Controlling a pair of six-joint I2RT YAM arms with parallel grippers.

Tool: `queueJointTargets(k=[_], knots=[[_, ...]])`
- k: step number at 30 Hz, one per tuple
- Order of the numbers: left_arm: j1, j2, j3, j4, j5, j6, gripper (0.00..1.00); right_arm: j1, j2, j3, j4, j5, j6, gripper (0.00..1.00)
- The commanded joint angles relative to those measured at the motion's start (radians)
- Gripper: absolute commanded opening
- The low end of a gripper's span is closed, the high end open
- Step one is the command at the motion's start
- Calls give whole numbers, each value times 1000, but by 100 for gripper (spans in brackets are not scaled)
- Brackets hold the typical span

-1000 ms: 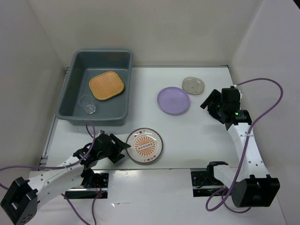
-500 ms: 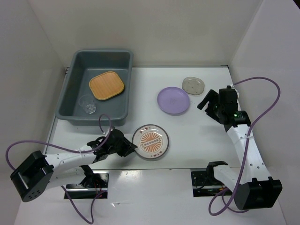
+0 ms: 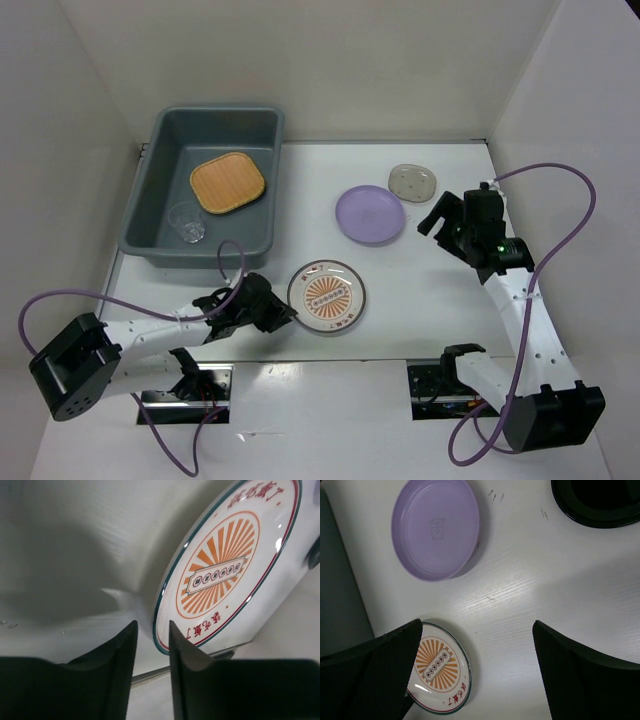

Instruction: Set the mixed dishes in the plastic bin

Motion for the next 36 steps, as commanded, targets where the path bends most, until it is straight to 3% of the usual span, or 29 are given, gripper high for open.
queueJointTargets(k=[1,4,10,20,25,36], knots=[[-18,25,60,-22,-18,21,42,14,-22,10,19,11,-8,95],[-18,48,51,24,-18,12,48,14,-22,10,19,11,-8,95],[-18,136,72,58,-7,32,44,14,-22,10,19,11,-8,95],[-36,179,100,68,-17,22,12,32,-31,10,10,20,-8,95],[-36,199,120,68,-26,31,0,41,-31,1,10,20,-8,95],[-69,222,463,-37,-64,378,0,41,-139,1,19,66,21,95]])
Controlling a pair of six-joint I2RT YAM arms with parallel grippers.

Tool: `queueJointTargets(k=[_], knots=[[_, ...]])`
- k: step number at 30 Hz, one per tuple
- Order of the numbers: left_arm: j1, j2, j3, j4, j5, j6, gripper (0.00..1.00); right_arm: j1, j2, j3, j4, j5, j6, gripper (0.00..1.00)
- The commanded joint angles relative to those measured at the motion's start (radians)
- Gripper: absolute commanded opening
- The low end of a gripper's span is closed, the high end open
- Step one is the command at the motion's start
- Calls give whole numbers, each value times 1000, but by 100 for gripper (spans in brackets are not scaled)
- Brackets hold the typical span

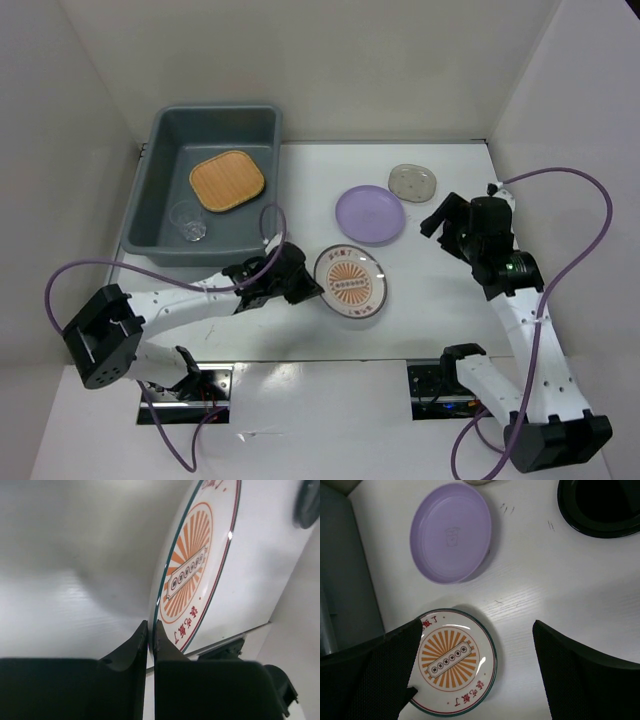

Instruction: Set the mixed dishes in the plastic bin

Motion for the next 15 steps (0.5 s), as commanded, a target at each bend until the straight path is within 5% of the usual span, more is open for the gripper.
queueJointTargets(k=[1,10,15], knots=[[2,20,198,33,-16,178,0,9,-75,3,20,38,15,95],[77,59,478,-21,21,348,0,9,-146,3,11,90,46,95],[360,16,576,-32,-7,408,0,9,-146,3,11,90,46,95]])
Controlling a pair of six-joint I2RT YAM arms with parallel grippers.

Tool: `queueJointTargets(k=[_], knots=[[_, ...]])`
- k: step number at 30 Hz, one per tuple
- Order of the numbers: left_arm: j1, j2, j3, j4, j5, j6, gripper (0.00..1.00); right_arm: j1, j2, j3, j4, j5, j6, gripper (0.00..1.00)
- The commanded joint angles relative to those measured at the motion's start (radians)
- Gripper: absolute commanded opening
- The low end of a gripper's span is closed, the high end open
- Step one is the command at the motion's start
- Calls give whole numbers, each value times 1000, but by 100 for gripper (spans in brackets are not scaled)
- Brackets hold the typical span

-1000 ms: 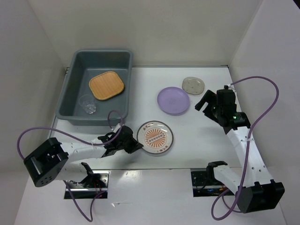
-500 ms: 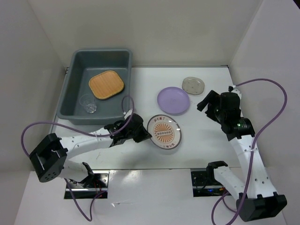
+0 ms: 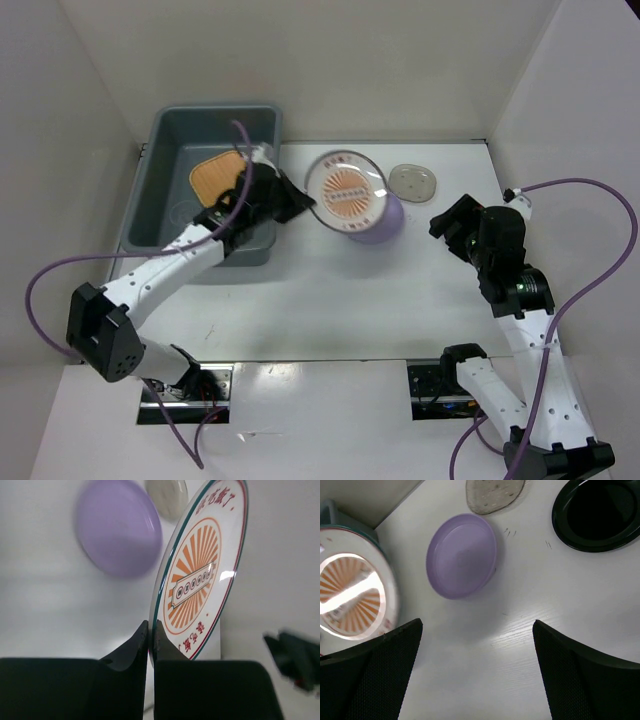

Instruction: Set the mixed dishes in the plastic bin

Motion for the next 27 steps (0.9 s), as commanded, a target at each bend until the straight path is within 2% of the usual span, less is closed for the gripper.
queueJointTargets(k=[1,3,6,7,9,13,19,23,27], knots=[[217,-50,106,32,-39,82,0,9,-7,3,12,25,6,95],[365,-50,155,32,-39,101,0,9,3,3,12,34,6,95],[501,-50,173,32,-39,119,0,9,3,3,12,34,6,95],[577,-37,187,32,-39,119,0,9,3,3,12,34,6,97],[636,-10,187,32,-27,119,0,9,3,3,12,45,6,97],[679,74,219,23,-101,142,0,9,3,3,3,54,16,97],[790,227,229,82,-24,52,0,9,3,3,-7,74,25,97],[811,315,270,83,-36,43,0,9,-7,3,-7,92,34,97],[833,391,324,73,11,43,0,9,-7,3,-16,92,34,97]])
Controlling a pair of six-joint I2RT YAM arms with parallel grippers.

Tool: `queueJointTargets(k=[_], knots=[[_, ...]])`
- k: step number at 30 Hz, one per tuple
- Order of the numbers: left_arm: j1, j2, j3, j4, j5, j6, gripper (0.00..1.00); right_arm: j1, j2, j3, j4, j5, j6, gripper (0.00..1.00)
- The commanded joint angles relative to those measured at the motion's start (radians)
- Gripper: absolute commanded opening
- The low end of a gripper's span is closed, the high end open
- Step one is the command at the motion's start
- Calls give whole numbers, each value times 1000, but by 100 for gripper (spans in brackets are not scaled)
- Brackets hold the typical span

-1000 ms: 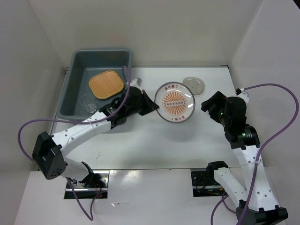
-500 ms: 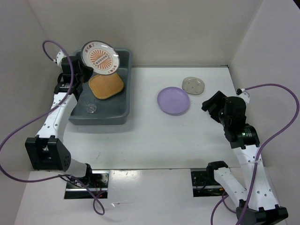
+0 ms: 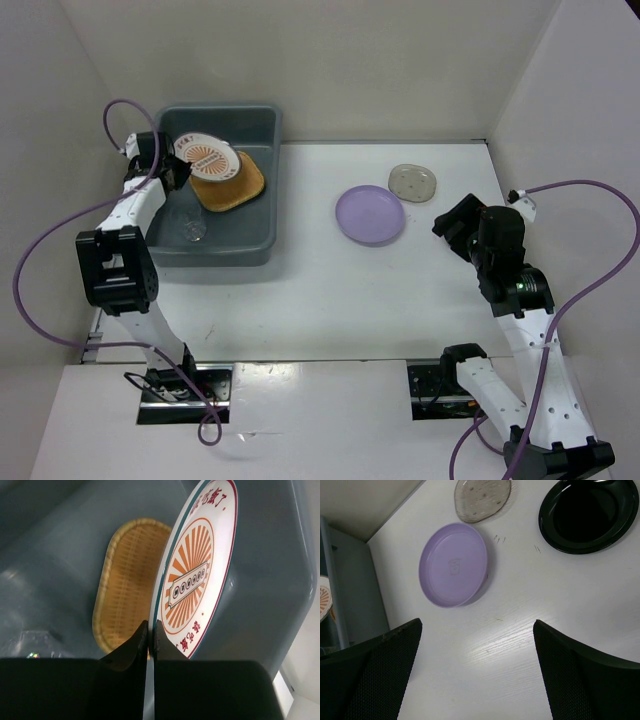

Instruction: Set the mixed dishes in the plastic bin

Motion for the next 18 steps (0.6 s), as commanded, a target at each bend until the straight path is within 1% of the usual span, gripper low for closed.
queueJointTargets(k=[1,8,18], knots=[[-1,21,101,100,50,-35,0,9,-11,3,-9,27,8,97],[-1,125,113,100,133,-64,0,9,-2,3,-9,46,17,97],[-1,168,101,89,175,-82,0,9,-2,3,-18,55,26,97]])
